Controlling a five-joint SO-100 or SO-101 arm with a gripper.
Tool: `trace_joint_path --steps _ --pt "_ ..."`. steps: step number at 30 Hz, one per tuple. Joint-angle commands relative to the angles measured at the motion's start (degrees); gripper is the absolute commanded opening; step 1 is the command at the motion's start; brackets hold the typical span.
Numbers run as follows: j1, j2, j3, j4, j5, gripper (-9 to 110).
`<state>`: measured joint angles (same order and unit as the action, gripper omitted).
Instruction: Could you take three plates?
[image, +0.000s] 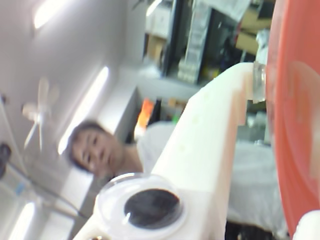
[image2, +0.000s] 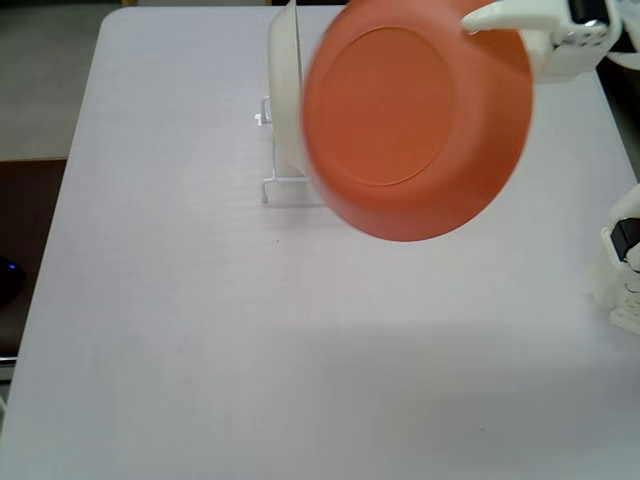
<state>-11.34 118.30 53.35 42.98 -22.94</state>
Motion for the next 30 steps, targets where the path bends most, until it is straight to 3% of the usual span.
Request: trace_joint_path --steps 1,8,30 --pt "-1.32 1.23 3.96 -11.6 -1.05 0" --pt "-1.05 -0.53 8.7 -20.39 -2.29 0" --pt "-0.18 -2.46 9.67 -23.38 -2.46 0"
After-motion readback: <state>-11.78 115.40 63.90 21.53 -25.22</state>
